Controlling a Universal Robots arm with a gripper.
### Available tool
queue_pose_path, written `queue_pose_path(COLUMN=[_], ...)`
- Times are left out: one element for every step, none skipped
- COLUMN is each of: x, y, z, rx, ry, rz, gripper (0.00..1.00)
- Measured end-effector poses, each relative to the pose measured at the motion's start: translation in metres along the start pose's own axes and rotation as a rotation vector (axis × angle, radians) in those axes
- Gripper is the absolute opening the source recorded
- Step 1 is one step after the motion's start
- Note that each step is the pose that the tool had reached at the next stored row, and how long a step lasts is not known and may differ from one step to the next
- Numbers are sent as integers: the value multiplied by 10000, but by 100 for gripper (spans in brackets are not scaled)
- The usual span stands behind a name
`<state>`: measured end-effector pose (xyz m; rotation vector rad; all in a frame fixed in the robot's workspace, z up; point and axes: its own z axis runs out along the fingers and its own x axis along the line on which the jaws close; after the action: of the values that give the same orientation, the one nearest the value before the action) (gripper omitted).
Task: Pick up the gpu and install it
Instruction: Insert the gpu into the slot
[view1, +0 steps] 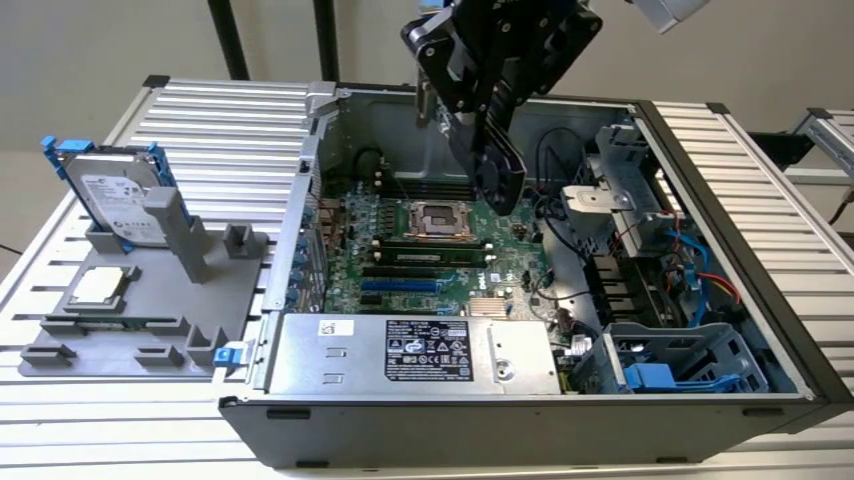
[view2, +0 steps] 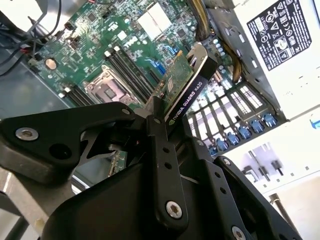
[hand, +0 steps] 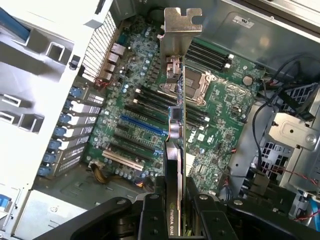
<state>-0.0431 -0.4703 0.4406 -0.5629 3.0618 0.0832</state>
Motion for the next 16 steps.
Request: queue_pose_path(x=[0, 0, 0, 0, 0, -1, -1, -1, -1, -1, -1, -1, -1, -1, -1, -1], y=[0, 0, 0, 0, 0, 1, 1, 1, 1, 1, 1, 1, 2, 2, 2, 2], z=[-1, -3, -5, -7, -10, -13, -16, -18, -21, -24, -26, -28, -30, -32, -34, -36], rx=[-2, -3, -5, -6, -7, -6, -7, -8, -7, -7, -8, -9, -10, -11, -12, -13], ry=[1, 2, 4, 5, 7, 9, 10, 11, 13, 16, 18, 20, 23, 25, 28, 30], rz=[-36, -72, -104, -135, -161, -187, -213, -241, -275, -311, -346, -386, -431, -479, -529, -584], gripper=[0, 0, 0, 0, 0, 0, 0, 0, 0, 0, 0, 0, 0, 0, 0, 0])
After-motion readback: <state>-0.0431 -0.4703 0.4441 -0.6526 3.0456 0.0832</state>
